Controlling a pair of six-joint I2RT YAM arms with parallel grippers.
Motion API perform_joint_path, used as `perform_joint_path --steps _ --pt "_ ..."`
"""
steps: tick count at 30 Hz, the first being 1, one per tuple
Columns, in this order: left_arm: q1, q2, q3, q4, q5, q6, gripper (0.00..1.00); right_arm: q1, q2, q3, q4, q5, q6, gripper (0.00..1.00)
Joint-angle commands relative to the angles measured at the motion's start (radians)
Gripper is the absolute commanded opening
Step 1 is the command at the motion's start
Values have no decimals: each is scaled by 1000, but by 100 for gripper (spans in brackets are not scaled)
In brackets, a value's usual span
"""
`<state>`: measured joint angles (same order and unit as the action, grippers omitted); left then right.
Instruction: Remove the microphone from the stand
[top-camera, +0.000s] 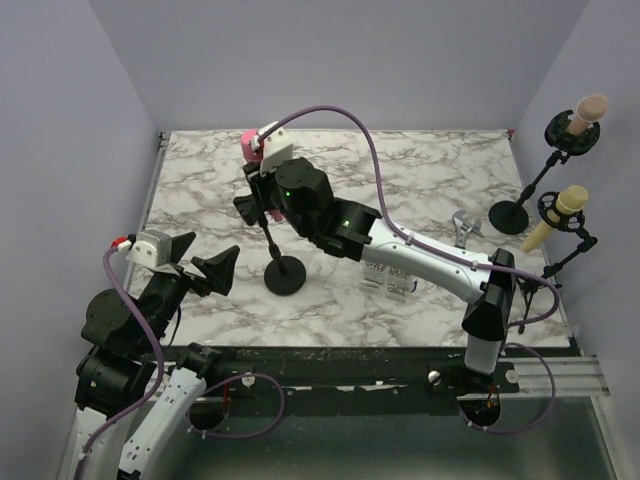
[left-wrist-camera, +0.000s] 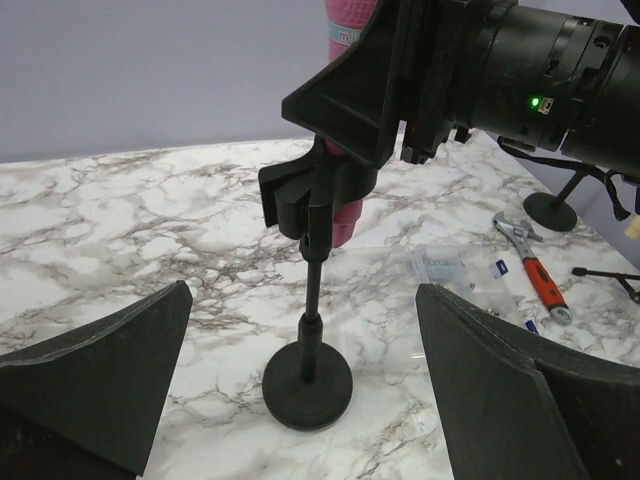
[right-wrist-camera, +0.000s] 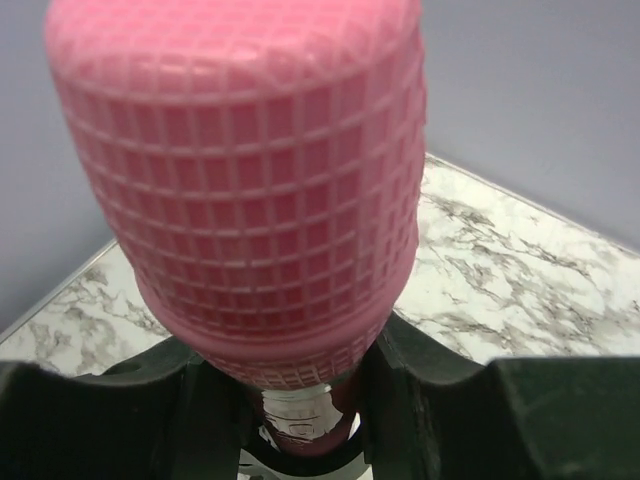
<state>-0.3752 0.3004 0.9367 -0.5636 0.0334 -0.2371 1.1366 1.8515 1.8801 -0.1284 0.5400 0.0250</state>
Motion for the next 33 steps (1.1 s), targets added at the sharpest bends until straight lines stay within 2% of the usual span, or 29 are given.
perform_joint_path --steps 1,5,7,13,19,24,25,26,28,29,33 --pt "-3 6 16 -21 -23 -14 99 8 -38 -5 20 -184 25 1" --pt "-3 12 28 -68 -57 -34 99 8 -93 -87 93 -398 33 1" --pt "-4 19 31 -90 -79 -60 99 7 -121 -141 153 -452 39 1" --pt "-3 81 34 -101 -40 -77 99 7 -132 -170 169 -522 48 1" --pt "-4 161 42 -67 91 -21 99 7 -117 -165 151 -520 60 1" --pt "-4 185 28 -68 100 17 98 6 -124 -170 153 -510 62 1" --pt "-3 192 24 -69 100 27 90 6 -125 -170 153 -509 62 1" --pt "-3 202 24 -74 102 36 74 7 -124 -168 153 -508 63 1" --pt "-3 231 32 -97 96 56 12 7 -124 -167 153 -508 63 1" --pt "-4 243 36 -111 72 50 0 6 -123 -165 153 -506 63 1" --pt "-4 240 8 -97 82 68 0 6 -134 -162 160 -493 61 1"
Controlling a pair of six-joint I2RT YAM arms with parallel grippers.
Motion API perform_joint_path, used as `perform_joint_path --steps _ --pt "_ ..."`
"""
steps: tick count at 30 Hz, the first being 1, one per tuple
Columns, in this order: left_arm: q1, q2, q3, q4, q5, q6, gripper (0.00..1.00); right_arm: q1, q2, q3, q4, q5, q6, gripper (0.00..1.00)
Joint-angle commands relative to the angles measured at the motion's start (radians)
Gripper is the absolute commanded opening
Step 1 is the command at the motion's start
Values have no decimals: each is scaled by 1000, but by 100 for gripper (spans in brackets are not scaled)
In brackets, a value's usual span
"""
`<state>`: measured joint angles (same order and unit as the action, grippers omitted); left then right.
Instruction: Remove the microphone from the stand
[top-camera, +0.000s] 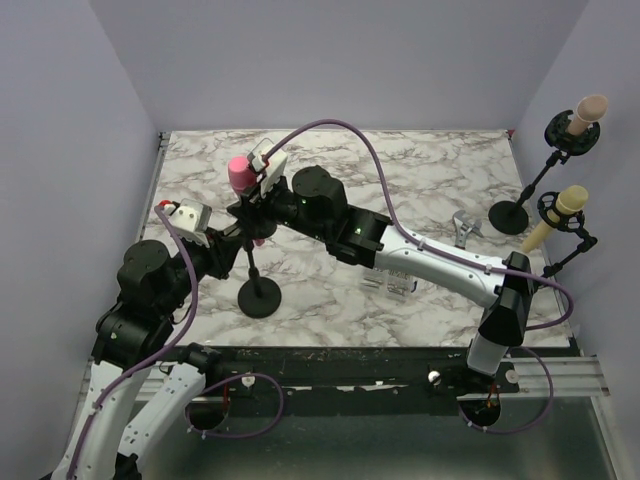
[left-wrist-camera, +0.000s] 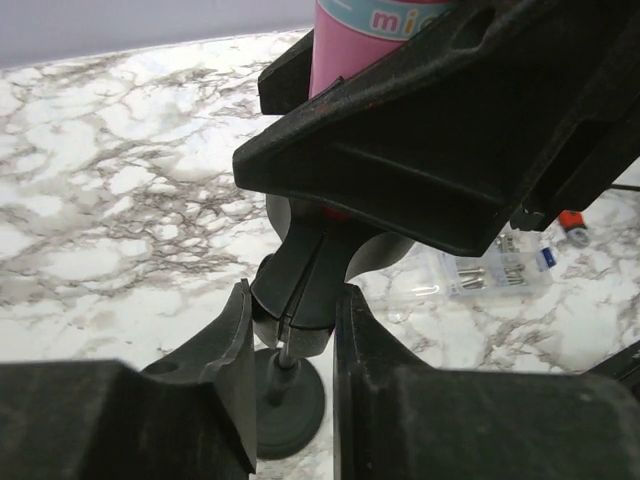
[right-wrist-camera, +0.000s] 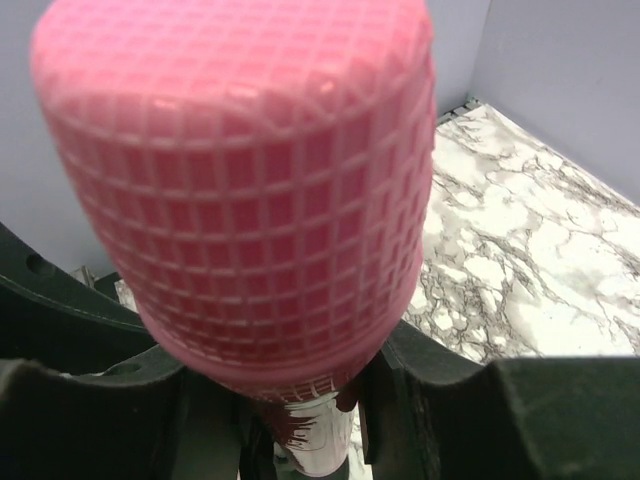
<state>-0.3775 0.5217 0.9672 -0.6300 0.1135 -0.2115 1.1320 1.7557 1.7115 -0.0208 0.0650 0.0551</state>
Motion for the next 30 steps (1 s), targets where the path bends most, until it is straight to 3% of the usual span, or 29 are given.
perform_joint_path --steps 1,13,18,24,30 --pt "-1 12 -28 -27 -2 48 0 11 -40 7 54 -10 28 1" --pt "-1 -21 -53 -18 -48 50 0 11 -156 10 140 87 -27 1" --pt "-1 -51 -76 6 -105 30 0 11 -292 -100 249 149 -36 1" --pt "-1 -111 -125 74 -331 -40 0 11 -457 -300 392 352 -104 1" --pt "-1 -63 -96 136 -396 -42 0 11 -564 -494 366 458 -93 1"
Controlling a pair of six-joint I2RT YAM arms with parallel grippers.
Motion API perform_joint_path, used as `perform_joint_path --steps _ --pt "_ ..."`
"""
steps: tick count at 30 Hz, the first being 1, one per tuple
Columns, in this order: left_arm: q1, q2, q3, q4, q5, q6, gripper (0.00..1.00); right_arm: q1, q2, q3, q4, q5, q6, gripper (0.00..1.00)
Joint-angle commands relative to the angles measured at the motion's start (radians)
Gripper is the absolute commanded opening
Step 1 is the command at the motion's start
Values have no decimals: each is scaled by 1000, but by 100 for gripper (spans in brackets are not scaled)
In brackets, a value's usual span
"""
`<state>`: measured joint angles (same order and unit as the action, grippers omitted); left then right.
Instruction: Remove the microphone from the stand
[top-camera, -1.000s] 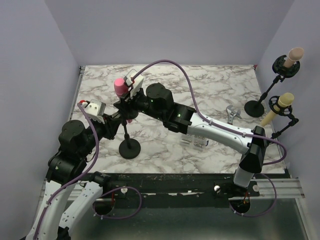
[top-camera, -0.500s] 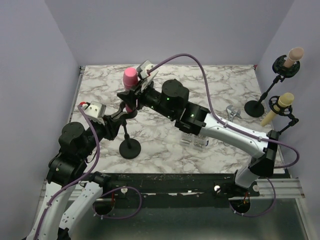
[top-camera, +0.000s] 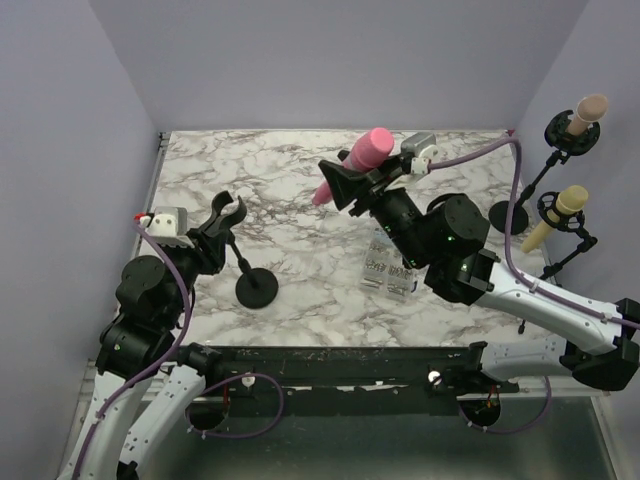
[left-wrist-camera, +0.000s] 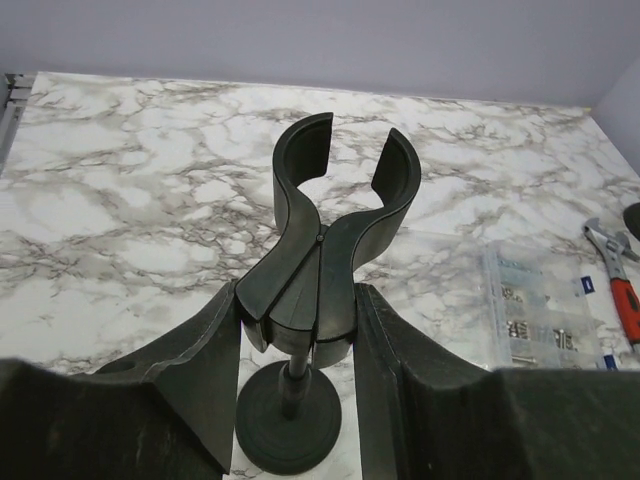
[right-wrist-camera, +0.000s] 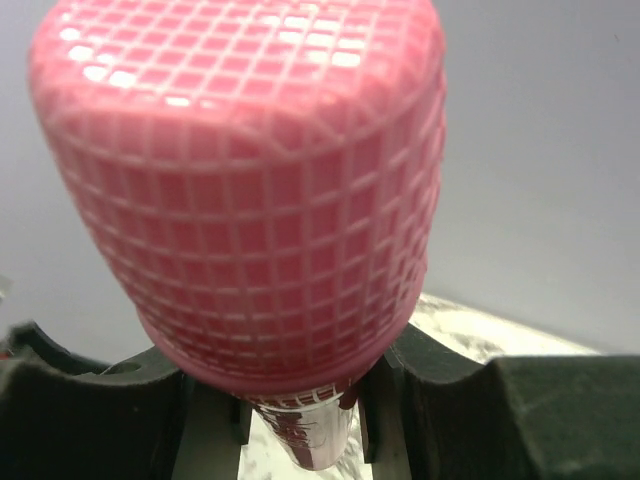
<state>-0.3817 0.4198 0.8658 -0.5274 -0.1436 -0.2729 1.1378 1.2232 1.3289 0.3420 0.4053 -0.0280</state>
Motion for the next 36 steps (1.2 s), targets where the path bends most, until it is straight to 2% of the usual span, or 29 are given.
perform_joint_path --steps 1,6,14,18,22,26,32,36 --pt "4 49 11 47 -148 26 0 4 -43 -138 -7 130 -1 1" --pt "3 105 34 150 -271 86 0 5 -88 -267 -47 182 85 1" --pt "8 287 20 324 -464 94 0 5 -101 -386 -89 96 264 1" --pt "52 349 17 442 -510 111 0 5 -93 -428 -99 32 337 1" --pt "150 416 25 553 -508 94 0 5 -43 -422 -154 -31 406 1" --pt "255 473 70 548 -451 35 0 3 9 -392 -210 -49 435 1" --pt "266 466 73 670 -463 161 0 -58 120 -333 -223 -185 497 1" --pt "270 453 64 737 -463 221 0 -126 255 -200 -273 -265 485 1"
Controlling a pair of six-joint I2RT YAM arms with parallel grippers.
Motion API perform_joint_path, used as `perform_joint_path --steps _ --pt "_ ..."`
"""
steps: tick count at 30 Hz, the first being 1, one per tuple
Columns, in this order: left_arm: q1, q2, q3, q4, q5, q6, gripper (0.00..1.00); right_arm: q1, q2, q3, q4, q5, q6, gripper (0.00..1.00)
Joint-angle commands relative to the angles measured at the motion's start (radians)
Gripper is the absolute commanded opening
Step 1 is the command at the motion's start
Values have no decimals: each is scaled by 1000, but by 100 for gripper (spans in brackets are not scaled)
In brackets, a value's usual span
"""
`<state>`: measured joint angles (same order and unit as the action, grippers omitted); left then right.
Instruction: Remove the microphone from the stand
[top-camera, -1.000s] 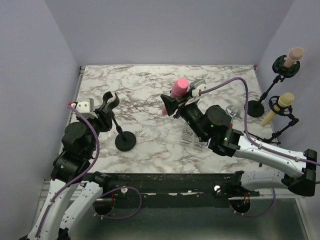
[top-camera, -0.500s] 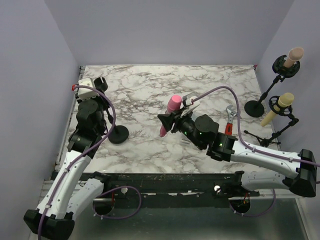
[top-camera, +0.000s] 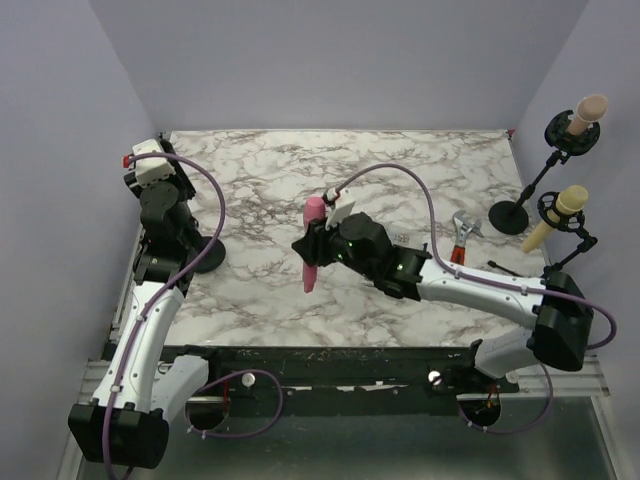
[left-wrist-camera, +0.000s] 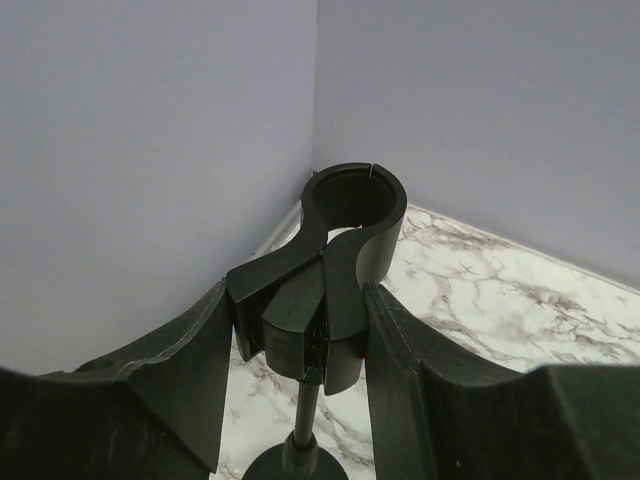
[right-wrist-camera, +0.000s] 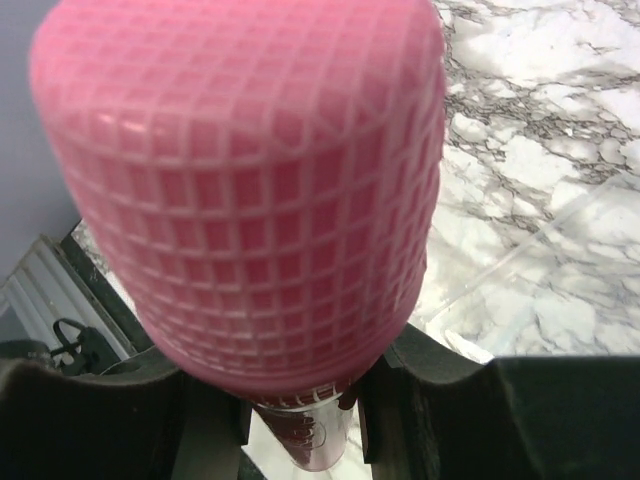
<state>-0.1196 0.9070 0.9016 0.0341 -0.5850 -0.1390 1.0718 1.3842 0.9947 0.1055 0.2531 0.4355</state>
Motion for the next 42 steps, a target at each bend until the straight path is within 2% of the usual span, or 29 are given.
perform_joint_path --steps 1,4,10,14,20,25,28,31,33,35,42 --pt "8 -40 20 180 -19 84 0 -100 136 173 -61 -149 19 1" --pt "10 -63 -31 206 -12 67 0 -203 266 318 -144 -209 2 1" --pt "11 -93 -157 309 -35 23 0 -326 515 631 -331 -60 -109 1" --pt "10 -70 -150 305 -35 9 0 -423 684 821 -427 -19 -141 1" --pt "10 -59 -145 282 -81 -25 4 -492 930 1124 -570 3 -191 1" --pt "10 -61 -133 261 -78 -44 21 -524 1045 1253 -622 1 -214 1" --pt "11 -70 -133 257 -70 -52 42 -536 1082 1278 -614 -17 -221 1" --pt "10 -77 -129 248 -47 -56 69 -545 1121 1305 -605 -31 -218 11" --pt "10 -84 -113 228 -22 -52 84 -549 1145 1318 -593 -28 -219 14" --pt "12 -93 -92 212 21 -31 92 -553 1173 1332 -581 -19 -215 17" --pt "12 -189 -66 170 139 -20 98 -566 1260 1357 -540 -52 -181 23"
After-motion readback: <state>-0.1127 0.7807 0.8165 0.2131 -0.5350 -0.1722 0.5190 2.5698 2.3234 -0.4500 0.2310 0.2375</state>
